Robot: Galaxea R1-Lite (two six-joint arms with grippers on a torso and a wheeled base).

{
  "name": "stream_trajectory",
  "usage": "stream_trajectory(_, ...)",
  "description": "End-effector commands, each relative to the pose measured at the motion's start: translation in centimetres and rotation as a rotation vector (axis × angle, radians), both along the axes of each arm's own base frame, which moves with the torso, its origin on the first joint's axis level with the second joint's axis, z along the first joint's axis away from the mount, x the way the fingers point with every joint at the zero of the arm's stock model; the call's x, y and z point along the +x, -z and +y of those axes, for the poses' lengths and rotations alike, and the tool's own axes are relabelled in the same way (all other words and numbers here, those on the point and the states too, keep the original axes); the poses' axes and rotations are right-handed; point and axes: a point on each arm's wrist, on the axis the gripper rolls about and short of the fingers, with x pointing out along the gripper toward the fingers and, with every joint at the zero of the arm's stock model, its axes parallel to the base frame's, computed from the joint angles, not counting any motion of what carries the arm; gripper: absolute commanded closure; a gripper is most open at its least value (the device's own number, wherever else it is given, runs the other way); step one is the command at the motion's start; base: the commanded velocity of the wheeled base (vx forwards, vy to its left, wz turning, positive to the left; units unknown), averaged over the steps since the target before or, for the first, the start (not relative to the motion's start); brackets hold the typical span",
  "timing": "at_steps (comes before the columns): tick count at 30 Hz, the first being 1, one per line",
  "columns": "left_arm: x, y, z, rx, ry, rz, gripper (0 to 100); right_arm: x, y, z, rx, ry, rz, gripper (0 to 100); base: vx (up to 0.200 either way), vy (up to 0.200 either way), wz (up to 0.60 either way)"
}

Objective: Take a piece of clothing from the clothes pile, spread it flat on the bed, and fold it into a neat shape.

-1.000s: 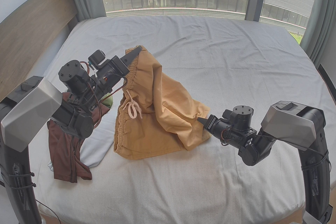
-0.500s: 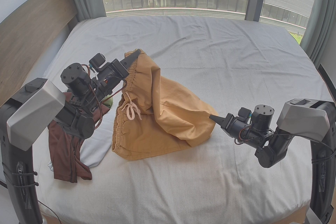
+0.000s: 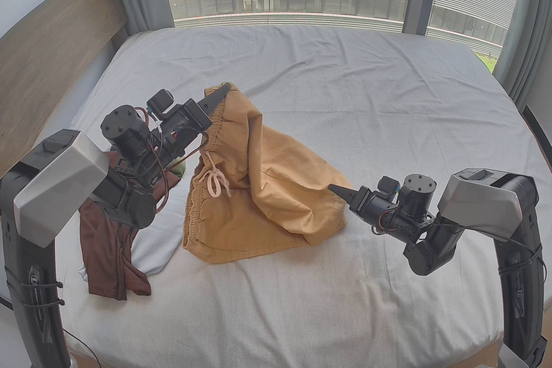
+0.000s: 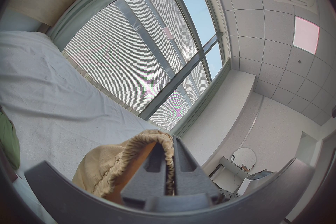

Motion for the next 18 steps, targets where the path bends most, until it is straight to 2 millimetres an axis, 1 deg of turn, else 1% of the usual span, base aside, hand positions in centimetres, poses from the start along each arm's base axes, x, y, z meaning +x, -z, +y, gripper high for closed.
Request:
stream_trajectory(1,0.0,0.0,-0.1,0.000,0.002,-0.001,100,0.6,0.1,0.4,0.004,-0.004,-0.012,0,0.000,0.000,0.00)
stream_trajectory(4,-0.1,-0.2,0.0,-0.001,0.001,-0.004,100,0.8,0.0,1.0,0.008,-0.018,-0.024,0,0.000,0.000,0.00)
stream_trajectory(8,0.0,-0.1,0.0,-0.001,0.001,-0.004,100,1.0,0.3,1.9,0.007,-0.033,-0.020,0,0.000,0.000,0.00)
stream_trajectory(14,-0.1,-0.2,0.0,-0.001,0.001,-0.006,100,1.2,0.5,2.5,0.000,-0.044,-0.001,0,0.000,0.000,0.00)
stream_trajectory(18,-0.1,-0.2,-0.1,-0.002,0.001,-0.007,100,1.6,0.8,2.7,-0.002,-0.043,0.000,0,0.000,0.000,0.00)
